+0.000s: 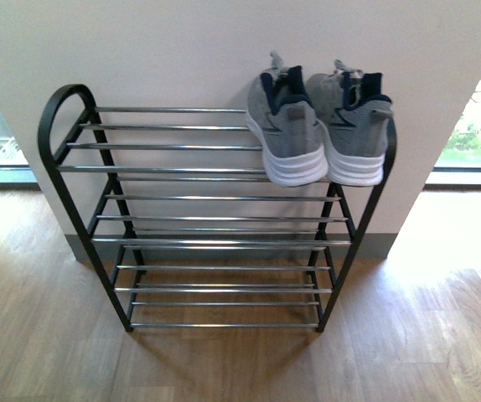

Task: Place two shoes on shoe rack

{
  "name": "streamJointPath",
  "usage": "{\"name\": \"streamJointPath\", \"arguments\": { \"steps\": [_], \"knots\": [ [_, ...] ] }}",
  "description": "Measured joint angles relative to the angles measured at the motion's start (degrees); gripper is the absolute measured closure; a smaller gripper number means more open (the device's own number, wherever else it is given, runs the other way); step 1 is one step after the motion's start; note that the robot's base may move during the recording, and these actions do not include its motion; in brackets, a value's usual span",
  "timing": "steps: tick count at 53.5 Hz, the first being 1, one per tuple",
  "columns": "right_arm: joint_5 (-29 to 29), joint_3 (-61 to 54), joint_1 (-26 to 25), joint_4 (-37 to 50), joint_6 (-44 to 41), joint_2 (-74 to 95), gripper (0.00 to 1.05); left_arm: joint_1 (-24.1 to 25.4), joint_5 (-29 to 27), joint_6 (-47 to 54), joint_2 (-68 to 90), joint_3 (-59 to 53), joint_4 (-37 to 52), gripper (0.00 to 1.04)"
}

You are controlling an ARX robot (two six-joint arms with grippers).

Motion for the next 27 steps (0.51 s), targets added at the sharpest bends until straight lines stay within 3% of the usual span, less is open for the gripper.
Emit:
{"name": "streamJointPath", "arguments": {
  "steps": [27],
  "knots": [
    [0.1,0.0,0.0,-0.1,0.1,0.0,0.09,0.0,0.1,0.1,0.0,0.0,0.0,0.09]
  ]
}}
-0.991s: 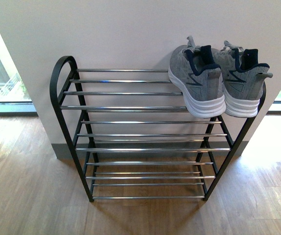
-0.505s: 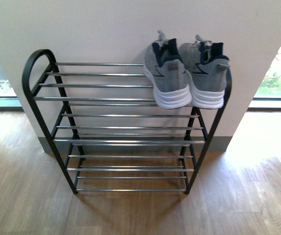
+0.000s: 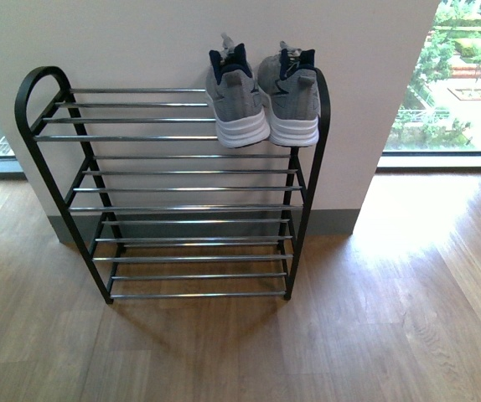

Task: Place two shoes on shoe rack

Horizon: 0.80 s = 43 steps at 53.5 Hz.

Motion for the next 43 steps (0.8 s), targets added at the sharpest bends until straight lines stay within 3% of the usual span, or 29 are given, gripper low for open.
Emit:
{"name": "streamJointPath", "arguments": {
  "steps": [43],
  "knots": [
    [0.1,0.0,0.1,0.0,0.0,0.0,0.09,0.0,0.0,0.0,0.0,0.0,0.0,0.09]
  ]
}}
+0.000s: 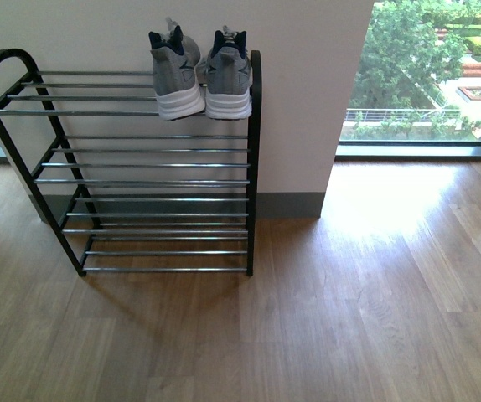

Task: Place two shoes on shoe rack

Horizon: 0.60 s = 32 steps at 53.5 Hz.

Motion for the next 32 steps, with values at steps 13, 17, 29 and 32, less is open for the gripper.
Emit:
{"name": "streamJointPath", "arguments": {
  "steps": [13,17,29,32],
  "knots": [
    [0.1,0.0,0.0,0.0,0.0,0.0,0.09,0.0,0.0,0.0,0.0,0.0,0.0,0.09],
    [0.1,0.0,0.0,0.0,0.0,0.0,0.09,0.0,0.0,0.0,0.0,0.0,0.0,0.09],
    [0.0,0.0,0.0,0.0,0.0,0.0,0.09,0.0,0.0,0.0,0.0,0.0,0.0,0.09],
    [-0.1,0.0,0.0,0.0,0.0,0.0,0.09,0.0,0.0,0.0,0.0,0.0,0.0,0.09]
  ]
}}
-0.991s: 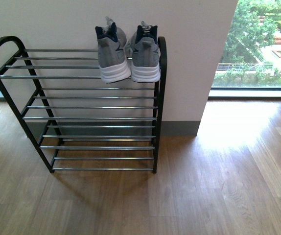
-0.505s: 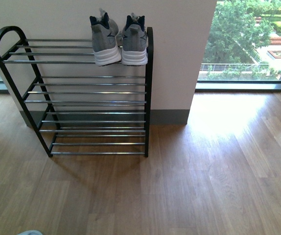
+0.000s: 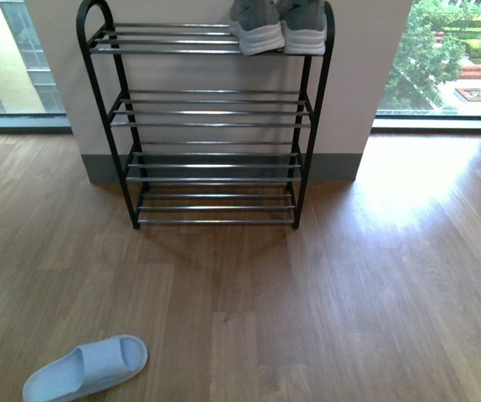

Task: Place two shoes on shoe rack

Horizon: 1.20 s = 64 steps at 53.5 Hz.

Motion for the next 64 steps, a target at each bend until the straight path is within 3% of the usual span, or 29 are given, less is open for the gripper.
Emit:
{"name": "streamJointPath", "arguments": {
  "steps": [64],
  "knots": [
    [0.1,0.0,0.0,-0.1,0.1,0.0,0.09,0.0,0.0,0.0,0.0,0.0,0.0,0.09]
  ]
}}
